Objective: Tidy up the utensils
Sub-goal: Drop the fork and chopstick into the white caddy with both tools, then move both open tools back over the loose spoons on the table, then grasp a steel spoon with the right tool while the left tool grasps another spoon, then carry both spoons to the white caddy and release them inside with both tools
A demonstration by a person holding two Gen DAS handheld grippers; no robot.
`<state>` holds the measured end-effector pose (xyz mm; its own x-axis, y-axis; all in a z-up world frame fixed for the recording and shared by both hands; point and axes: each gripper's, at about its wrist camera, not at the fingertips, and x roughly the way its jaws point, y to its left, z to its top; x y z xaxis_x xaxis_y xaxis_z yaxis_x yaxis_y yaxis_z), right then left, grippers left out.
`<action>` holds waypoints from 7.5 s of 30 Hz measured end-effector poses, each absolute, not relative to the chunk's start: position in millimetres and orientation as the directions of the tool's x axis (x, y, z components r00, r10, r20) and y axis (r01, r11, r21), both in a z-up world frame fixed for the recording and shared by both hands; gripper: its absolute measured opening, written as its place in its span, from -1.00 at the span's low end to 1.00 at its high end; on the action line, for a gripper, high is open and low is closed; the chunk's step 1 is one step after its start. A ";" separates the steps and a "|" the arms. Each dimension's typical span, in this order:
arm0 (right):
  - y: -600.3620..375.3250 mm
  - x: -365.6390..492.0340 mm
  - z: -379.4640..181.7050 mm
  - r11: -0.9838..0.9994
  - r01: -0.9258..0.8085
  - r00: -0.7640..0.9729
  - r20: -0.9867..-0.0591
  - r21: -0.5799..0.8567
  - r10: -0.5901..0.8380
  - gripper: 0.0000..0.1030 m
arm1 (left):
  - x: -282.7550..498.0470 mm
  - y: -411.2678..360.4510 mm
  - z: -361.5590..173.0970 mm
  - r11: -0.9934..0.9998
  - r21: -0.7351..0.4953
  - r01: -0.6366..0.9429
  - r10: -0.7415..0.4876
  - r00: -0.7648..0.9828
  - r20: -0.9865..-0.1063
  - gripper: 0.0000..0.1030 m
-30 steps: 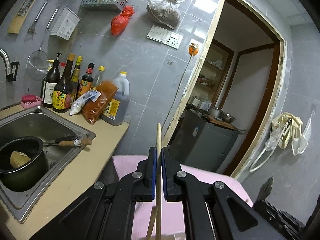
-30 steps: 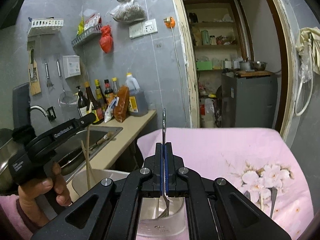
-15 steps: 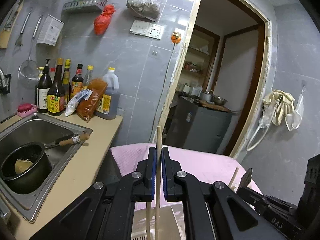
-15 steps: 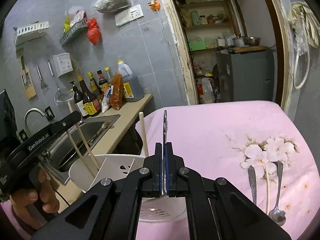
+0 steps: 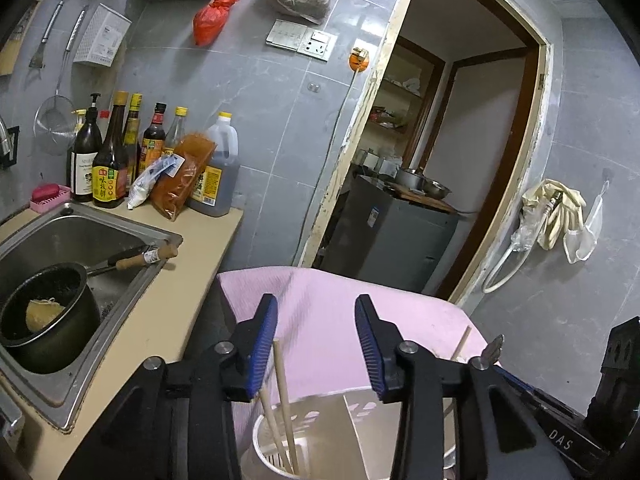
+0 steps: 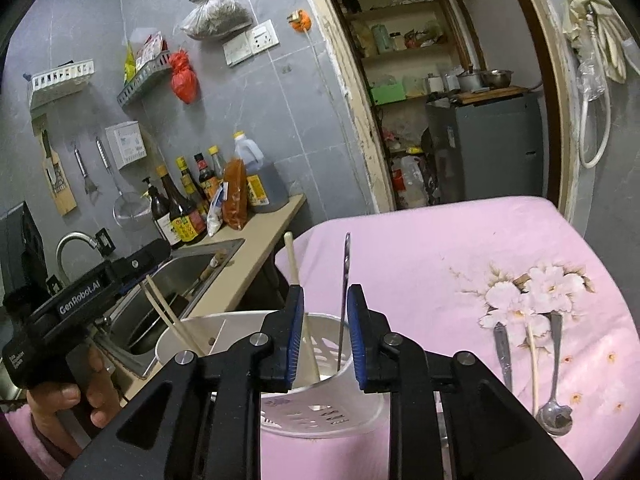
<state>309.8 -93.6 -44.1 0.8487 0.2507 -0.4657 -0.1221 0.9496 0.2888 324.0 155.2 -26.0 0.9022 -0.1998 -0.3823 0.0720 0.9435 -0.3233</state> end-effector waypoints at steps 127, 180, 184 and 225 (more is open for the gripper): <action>-250.7 270.6 -107.2 0.903 -0.428 0.649 -0.706 -0.031 0.284 -0.95 | 241.0 -113.0 -140.6 0.991 0.108 0.084 0.029 0.647 -0.762 -0.92; -239.5 274.2 -125.1 0.843 -0.501 0.629 -0.751 -0.195 0.200 -0.92 | 248.6 -104.7 -152.0 0.983 0.135 0.125 0.042 0.564 -0.825 -0.90; -242.1 271.4 -110.2 0.855 -0.494 0.638 -0.733 -0.157 0.235 -0.93 | 242.7 -102.6 -137.3 0.983 0.128 0.130 0.021 0.613 -0.790 -0.94; -199.2 243.4 36.0 0.757 -0.322 0.608 -0.489 0.569 0.626 -0.95 | 222.7 18.3 56.6 0.865 -0.459 0.205 -0.472 0.644 -0.602 -0.95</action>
<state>243.4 -199.2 36.0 0.6075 0.6259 -0.4890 -0.3221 0.7569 0.5687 222.7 18.3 56.6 0.6437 -0.4720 -0.6024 0.2046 0.8646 -0.4589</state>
